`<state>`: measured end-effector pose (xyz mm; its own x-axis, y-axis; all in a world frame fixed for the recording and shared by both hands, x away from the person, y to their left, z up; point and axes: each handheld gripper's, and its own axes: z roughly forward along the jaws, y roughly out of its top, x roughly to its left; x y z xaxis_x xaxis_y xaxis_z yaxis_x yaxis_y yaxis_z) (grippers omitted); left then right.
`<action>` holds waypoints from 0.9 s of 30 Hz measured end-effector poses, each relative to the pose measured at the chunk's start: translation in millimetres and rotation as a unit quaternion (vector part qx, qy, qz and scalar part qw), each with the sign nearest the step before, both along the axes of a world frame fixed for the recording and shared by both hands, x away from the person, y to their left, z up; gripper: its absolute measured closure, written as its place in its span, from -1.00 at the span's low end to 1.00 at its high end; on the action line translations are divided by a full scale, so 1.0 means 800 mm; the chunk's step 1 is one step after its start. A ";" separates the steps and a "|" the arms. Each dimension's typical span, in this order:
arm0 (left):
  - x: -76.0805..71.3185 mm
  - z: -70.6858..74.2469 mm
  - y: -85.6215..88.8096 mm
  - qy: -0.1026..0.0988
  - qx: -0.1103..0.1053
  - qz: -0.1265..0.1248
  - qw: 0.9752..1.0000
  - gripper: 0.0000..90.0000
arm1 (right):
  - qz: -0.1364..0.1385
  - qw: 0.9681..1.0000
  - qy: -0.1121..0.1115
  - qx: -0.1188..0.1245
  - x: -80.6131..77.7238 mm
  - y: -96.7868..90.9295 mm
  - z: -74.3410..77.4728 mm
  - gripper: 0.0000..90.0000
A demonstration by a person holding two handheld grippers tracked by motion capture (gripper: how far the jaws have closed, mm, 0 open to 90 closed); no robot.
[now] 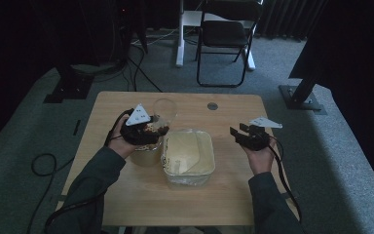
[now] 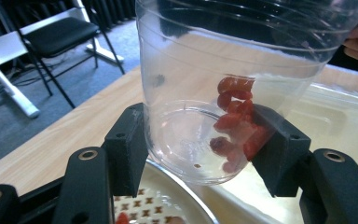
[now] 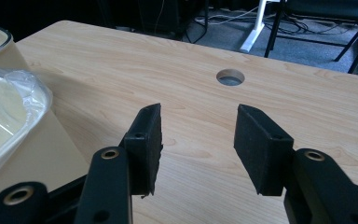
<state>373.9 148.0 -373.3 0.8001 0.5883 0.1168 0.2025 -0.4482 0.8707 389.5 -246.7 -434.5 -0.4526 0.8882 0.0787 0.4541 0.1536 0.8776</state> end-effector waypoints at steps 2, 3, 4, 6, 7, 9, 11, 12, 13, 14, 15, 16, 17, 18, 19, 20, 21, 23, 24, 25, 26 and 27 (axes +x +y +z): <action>-0.003 -0.001 -0.009 0.008 0.005 -0.020 1.000 -0.08 | -0.001 1.000 0.001 0.001 0.000 -0.001 -0.001 0.13; -0.003 -0.001 -0.009 0.008 0.005 -0.020 1.000 -0.08 | -0.001 1.000 0.001 0.001 0.000 -0.001 -0.001 0.13; -0.005 -0.001 -0.011 0.008 0.008 -0.026 1.000 -0.08 | -0.002 1.000 0.002 0.001 0.001 -0.001 -0.001 0.13; -0.007 -0.002 -0.016 0.011 0.008 -0.037 0.999 -0.09 | -0.001 1.000 0.002 0.001 0.001 -0.001 -0.002 0.13; -0.008 -0.002 -0.020 0.013 0.009 -0.046 0.999 -0.09 | -0.002 1.000 0.003 0.000 0.001 -0.001 -0.003 0.13; -0.009 -0.002 -0.024 0.011 0.014 -0.050 0.999 -0.08 | -0.003 1.000 0.003 0.001 0.001 -0.001 -0.004 0.13; -0.010 -0.002 -0.028 0.011 0.020 -0.057 0.998 -0.08 | -0.003 1.000 0.005 0.001 0.001 -0.001 -0.005 0.13; -0.010 -0.002 -0.028 0.011 0.020 -0.057 0.998 -0.08 | -0.003 1.000 0.005 0.001 0.001 -0.001 -0.005 0.13; -0.011 -0.003 -0.032 0.017 0.022 -0.069 0.997 -0.08 | -0.004 1.000 0.005 0.001 0.001 -0.002 -0.006 0.13; -0.012 -0.003 -0.033 0.022 0.016 -0.079 0.997 -0.09 | -0.004 1.000 0.005 0.000 0.001 -0.002 -0.006 0.13; -0.012 -0.003 -0.033 0.022 0.016 -0.079 0.997 -0.17 | -0.004 1.000 0.005 0.000 0.001 -0.002 -0.006 0.13; -0.012 -0.001 -0.034 0.028 0.002 -0.089 0.996 -0.33 | -0.005 1.000 0.006 0.001 0.001 -0.003 -0.007 0.12; -0.013 0.000 -0.033 0.028 0.000 -0.094 0.995 -0.41 | -0.005 1.000 0.006 -0.001 0.001 -0.003 -0.007 0.12; -0.013 0.000 -0.033 0.028 0.000 -0.094 0.995 -0.47 | -0.005 1.000 0.006 -0.001 0.001 -0.003 -0.007 0.12; -0.011 0.001 -0.033 0.037 -0.001 -0.097 0.995 -0.54 | -0.007 1.000 0.006 -0.002 0.001 -0.003 -0.008 0.11; -0.011 0.001 -0.032 0.039 0.002 -0.100 0.994 -0.56 | -0.008 1.000 0.007 -0.002 0.001 -0.003 -0.008 0.11; -0.010 0.001 -0.032 0.039 0.003 -0.100 0.994 -0.56 | -0.008 1.000 0.007 -0.001 0.001 -0.004 -0.008 0.11; -0.009 0.000 -0.029 0.041 0.000 -0.098 0.994 -0.56 | -0.009 1.000 0.007 0.001 0.001 -0.004 -0.009 0.10; -0.009 0.000 -0.029 0.041 0.000 -0.098 0.994 -0.56 | -0.009 1.000 0.007 0.001 0.001 -0.004 -0.009 0.10; -0.009 -0.001 -0.027 0.042 -0.001 -0.094 0.995 -0.56 | -0.008 1.000 0.007 -0.001 0.001 -0.004 -0.010 0.10; -0.009 -0.001 -0.027 0.043 -0.001 -0.096 0.994 -0.57 | -0.008 1.000 0.007 -0.001 0.001 -0.004 -0.010 0.10; -0.009 -0.001 -0.027 0.046 0.002 -0.097 0.994 -0.59 | -0.009 1.000 0.009 -0.001 0.001 -0.004 -0.011 0.10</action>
<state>366.6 126.7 -374.1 0.9056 0.4222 0.0405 0.1905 -0.4902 0.8505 390.6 -249.7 -443.0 -0.4358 0.8960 0.0851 0.4718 0.1469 0.8694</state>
